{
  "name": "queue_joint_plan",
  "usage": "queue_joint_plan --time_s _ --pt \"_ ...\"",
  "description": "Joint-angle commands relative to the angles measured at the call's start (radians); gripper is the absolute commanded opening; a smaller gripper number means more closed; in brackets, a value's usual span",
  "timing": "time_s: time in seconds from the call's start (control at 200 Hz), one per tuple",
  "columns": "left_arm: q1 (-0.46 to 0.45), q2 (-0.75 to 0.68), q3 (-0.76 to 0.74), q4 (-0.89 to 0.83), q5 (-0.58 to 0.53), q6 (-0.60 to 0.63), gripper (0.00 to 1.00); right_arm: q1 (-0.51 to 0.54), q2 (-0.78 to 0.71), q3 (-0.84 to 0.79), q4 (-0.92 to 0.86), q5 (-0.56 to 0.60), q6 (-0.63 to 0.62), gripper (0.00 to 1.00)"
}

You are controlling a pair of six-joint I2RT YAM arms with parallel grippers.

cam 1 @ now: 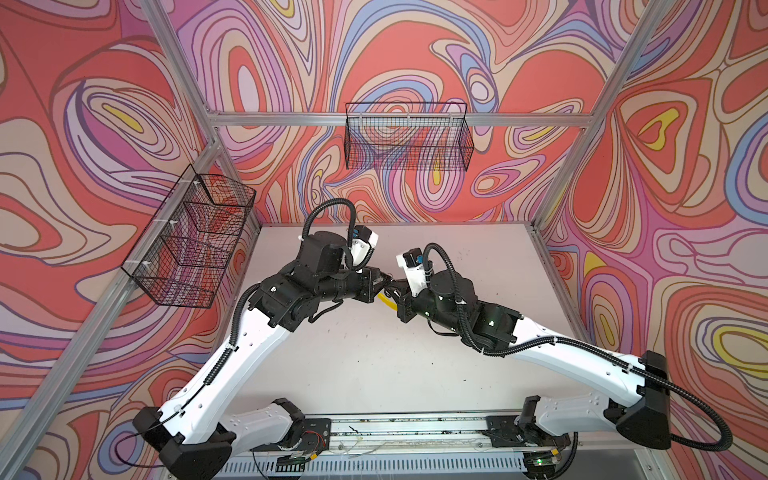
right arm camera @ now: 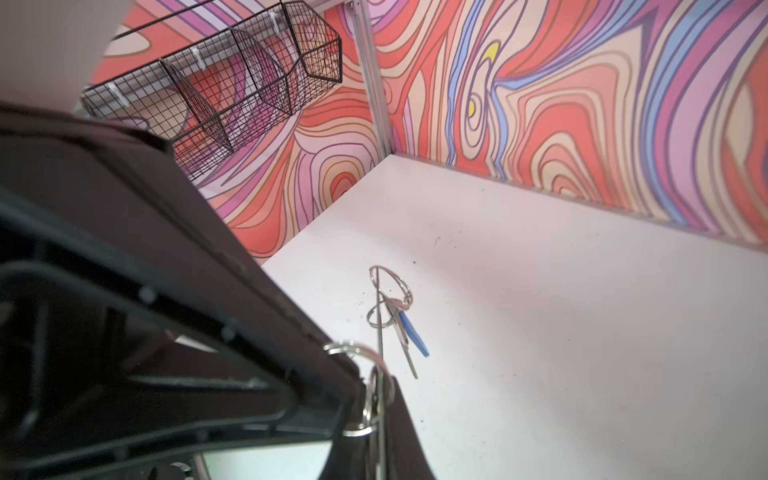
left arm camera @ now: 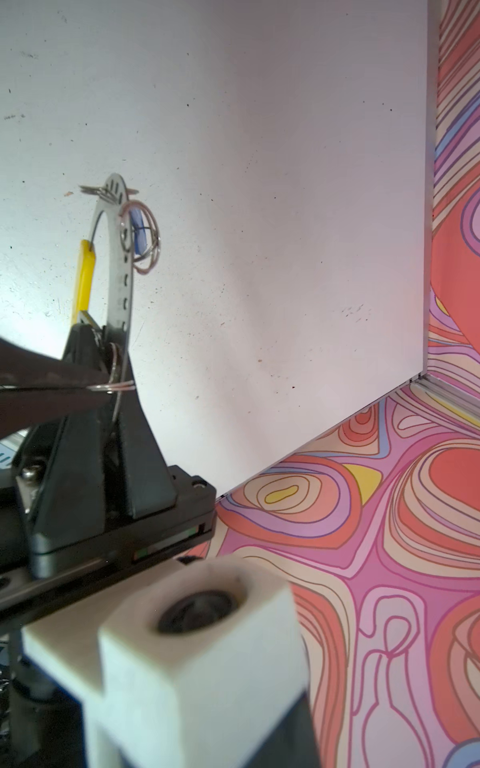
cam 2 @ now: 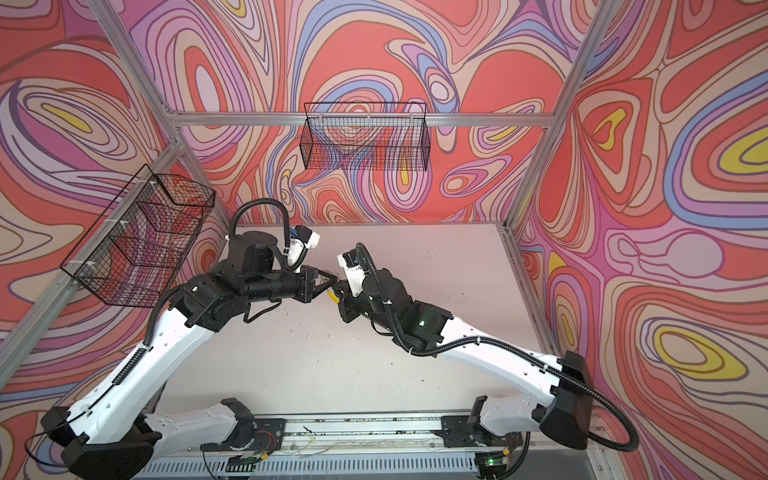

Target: Put the keys on the keyring

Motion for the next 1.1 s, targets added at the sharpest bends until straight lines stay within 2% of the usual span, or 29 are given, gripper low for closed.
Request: queue_joint_plan --time_s 0.0,0.115,0.245,0.361,0.496,0.626,0.746,0.826,0.956,1.097 --pt "0.014 0.001 0.088 -0.278 0.120 0.129 0.00 -0.023 -0.004 0.002 -0.137 0.222 -0.180 0.00" --pt "0.016 0.043 0.111 -0.392 0.171 0.191 0.00 -0.024 -0.010 0.011 -0.159 0.200 -0.274 0.00" --pt "0.016 0.072 0.106 -0.506 0.123 0.268 0.00 -0.023 0.008 0.064 -0.268 0.133 -0.333 0.00" --pt "0.016 0.085 0.083 -0.565 0.121 0.321 0.00 -0.024 0.034 0.105 -0.355 0.061 -0.341 0.00" --pt "0.015 0.088 0.075 -0.566 0.132 0.345 0.00 -0.024 0.026 0.081 -0.329 -0.032 -0.296 0.00" --pt "0.020 0.041 0.072 -0.444 0.152 0.297 0.01 -0.023 -0.021 0.004 -0.184 -0.147 -0.188 0.00" --pt "0.053 -0.040 0.049 -0.320 0.176 0.232 0.37 -0.023 -0.049 -0.064 -0.065 -0.191 -0.085 0.00" --pt "0.073 -0.114 0.011 -0.224 0.149 0.166 0.50 -0.024 -0.063 -0.095 -0.017 -0.187 -0.032 0.00" --pt "0.074 -0.205 -0.101 -0.056 0.038 0.018 0.50 -0.023 -0.069 -0.124 0.052 -0.184 0.064 0.00" --pt "0.073 -0.308 -0.347 0.271 0.036 -0.169 0.46 -0.023 -0.074 -0.161 0.155 -0.223 0.168 0.00"
